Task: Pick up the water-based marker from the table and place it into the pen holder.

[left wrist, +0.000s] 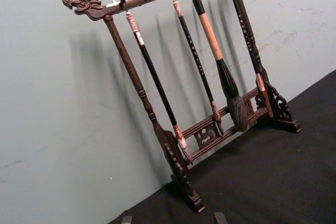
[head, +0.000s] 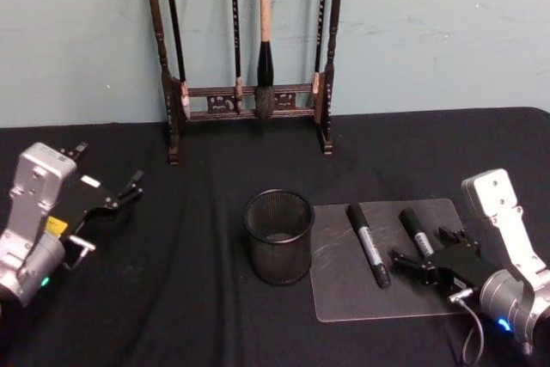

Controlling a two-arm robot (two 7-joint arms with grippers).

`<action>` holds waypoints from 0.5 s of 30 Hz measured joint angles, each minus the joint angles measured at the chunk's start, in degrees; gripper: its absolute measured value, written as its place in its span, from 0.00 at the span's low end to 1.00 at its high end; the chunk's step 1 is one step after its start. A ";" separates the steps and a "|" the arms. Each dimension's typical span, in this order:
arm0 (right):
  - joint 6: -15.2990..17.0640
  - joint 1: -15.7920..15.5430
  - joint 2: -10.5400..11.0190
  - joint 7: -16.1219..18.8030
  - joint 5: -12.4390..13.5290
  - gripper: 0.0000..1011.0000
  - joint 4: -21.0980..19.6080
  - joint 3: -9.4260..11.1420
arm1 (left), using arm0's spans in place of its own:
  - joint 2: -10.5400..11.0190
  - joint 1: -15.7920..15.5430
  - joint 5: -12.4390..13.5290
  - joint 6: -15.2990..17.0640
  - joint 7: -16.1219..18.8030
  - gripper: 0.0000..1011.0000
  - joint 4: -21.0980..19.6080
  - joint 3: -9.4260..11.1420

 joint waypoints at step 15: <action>-0.02 0.05 0.08 -0.12 0.09 0.66 -0.01 -0.14 | 0.00 0.00 0.00 0.00 0.00 1.00 0.00 0.00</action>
